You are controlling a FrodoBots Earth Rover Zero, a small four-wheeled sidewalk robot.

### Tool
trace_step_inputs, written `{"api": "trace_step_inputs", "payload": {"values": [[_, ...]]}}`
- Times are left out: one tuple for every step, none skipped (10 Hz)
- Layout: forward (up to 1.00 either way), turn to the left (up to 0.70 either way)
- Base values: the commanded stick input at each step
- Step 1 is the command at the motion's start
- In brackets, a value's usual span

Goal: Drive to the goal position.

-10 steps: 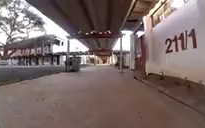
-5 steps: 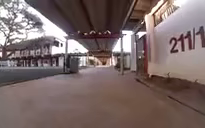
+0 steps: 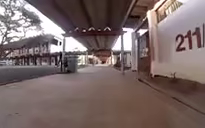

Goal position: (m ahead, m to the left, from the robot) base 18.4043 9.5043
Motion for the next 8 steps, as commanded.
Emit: {"api": "trace_step_inputs", "payload": {"values": [[0.7, 0.0], [0.7, 0.0], [0.7, 0.0], [0.7, 0.0], [0.7, 0.0], [0.7, 0.0], [0.7, 0.0], [0.7, 0.0]]}}
